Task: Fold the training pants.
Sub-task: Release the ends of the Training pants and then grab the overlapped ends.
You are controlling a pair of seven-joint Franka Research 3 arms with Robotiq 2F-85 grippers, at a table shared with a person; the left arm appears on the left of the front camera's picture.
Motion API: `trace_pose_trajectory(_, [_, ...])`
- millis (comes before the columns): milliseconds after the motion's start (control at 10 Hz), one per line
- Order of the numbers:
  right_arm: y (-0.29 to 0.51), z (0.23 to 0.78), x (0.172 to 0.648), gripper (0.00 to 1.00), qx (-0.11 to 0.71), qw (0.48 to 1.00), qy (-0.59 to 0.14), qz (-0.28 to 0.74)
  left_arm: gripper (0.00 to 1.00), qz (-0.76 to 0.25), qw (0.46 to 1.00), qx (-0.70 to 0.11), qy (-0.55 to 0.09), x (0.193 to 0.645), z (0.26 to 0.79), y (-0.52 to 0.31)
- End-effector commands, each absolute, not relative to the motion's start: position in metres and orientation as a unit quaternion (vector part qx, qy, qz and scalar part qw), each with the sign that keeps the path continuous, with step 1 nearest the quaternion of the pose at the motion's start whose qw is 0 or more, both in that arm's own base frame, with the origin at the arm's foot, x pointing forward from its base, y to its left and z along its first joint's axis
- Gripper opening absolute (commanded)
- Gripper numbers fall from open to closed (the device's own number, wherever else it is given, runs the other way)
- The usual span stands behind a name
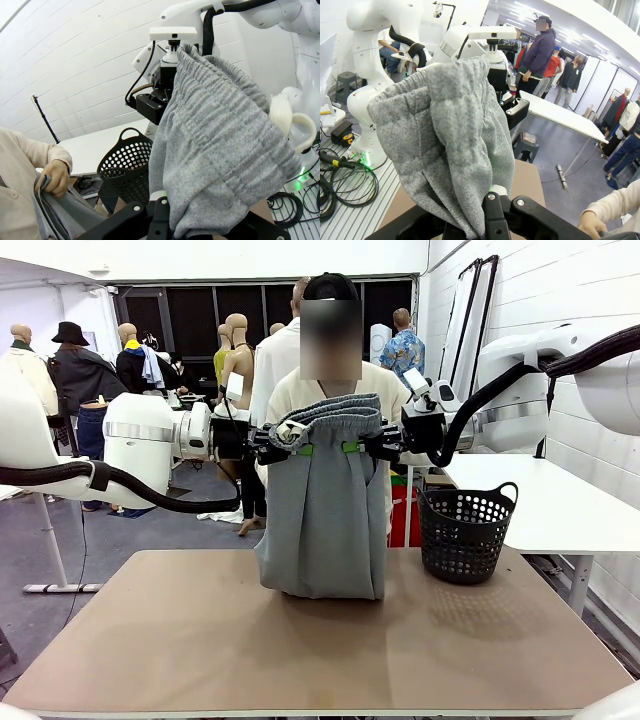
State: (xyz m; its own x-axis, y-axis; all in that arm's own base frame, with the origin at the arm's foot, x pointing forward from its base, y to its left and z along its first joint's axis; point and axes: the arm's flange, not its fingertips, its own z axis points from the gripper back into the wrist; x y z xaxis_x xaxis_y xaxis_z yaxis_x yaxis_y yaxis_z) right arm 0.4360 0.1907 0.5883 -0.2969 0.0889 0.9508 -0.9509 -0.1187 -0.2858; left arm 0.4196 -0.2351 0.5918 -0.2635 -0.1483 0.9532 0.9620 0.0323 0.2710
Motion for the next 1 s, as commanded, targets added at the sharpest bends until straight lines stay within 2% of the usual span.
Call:
trace_pose_trajectory(0, [0.1923,0.59,0.4349,0.0,0.421,0.417,-0.516,0.619,0.0,-0.581,0.475,-0.375,-0.544,0.4161,0.5946,-0.2357])
trace_pose_trajectory(900, [0.1923,0.59,0.4349,0.0,0.421,0.417,-0.516,0.619,0.0,-0.581,0.475,-0.375,-0.544,0.4161,0.5946,-0.2357])
